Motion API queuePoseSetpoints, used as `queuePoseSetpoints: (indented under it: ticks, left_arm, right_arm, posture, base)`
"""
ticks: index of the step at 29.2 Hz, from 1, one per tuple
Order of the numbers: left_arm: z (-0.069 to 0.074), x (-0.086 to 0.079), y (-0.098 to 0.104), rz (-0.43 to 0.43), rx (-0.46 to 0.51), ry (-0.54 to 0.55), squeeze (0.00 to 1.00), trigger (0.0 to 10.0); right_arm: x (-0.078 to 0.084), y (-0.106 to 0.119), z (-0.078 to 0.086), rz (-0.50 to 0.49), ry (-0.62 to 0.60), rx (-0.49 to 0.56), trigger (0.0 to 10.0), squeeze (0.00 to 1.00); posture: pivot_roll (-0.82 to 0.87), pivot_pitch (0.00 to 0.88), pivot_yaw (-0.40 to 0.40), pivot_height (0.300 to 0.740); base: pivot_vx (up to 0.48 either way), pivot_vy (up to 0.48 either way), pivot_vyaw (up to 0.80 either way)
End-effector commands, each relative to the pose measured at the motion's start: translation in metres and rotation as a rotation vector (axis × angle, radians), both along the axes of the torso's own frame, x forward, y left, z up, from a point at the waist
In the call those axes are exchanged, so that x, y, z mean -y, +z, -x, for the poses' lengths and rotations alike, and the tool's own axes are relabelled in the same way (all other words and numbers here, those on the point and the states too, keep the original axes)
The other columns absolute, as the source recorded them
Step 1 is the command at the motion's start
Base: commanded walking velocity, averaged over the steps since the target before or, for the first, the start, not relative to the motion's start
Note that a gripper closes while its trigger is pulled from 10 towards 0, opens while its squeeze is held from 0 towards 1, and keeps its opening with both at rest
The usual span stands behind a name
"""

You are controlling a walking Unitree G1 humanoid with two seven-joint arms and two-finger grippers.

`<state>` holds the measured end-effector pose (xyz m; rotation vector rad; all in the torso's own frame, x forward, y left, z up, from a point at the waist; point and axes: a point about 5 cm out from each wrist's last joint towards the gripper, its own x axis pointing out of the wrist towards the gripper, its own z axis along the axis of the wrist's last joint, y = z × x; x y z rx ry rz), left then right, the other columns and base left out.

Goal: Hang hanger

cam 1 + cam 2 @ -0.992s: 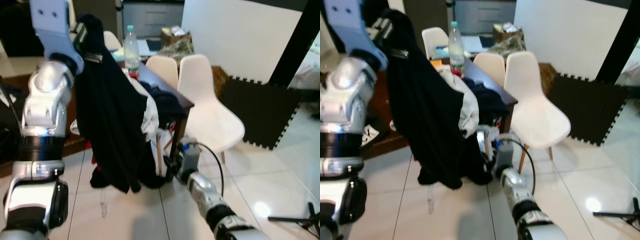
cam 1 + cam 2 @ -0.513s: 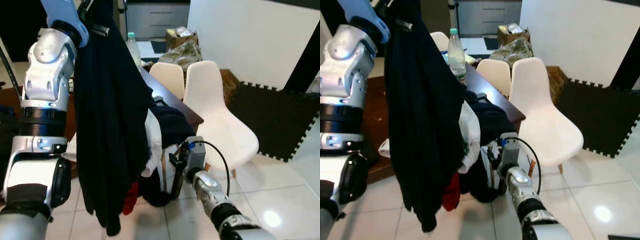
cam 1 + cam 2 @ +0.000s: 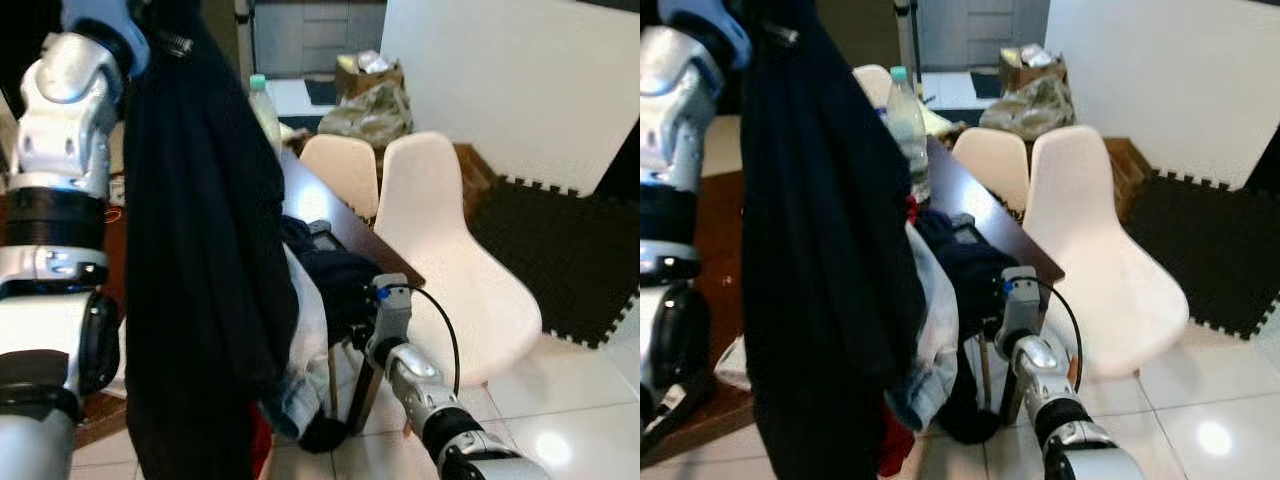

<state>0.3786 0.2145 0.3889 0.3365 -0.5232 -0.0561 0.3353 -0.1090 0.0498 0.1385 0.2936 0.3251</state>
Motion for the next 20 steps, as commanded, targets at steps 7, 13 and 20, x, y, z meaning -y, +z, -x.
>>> queuePoseSetpoints:
  ticks: [7,13,20]
  left_arm:
    - [-0.021,-0.022,-0.146,-0.010,-0.605,0.156,0.00,10.0]
    - [-0.019,-0.010,-0.155,-0.091,-0.636,0.056,0.00,10.0]
    - [-0.019,-0.016,-0.131,-0.051,-0.548,0.073,1.00,10.0]
  right_arm:
    - [-0.006,-0.001,0.002,0.000,0.023,-0.003,10.0,0.00]
    - [-0.004,-0.005,0.003,0.011,0.019,-0.025,10.0,0.00]
    - [-0.009,-0.002,0.002,-0.001,0.025,-0.014,10.0,0.00]
  posture:
    - [0.18,0.000,-0.003,0.740]
    - [0.18,0.000,-0.006,0.740]
    - [0.18,0.000,-0.004,0.740]
  base:
    - [0.059,0.000,0.00]
    - [0.000,0.000,0.00]
    - [0.000,0.000,0.00]
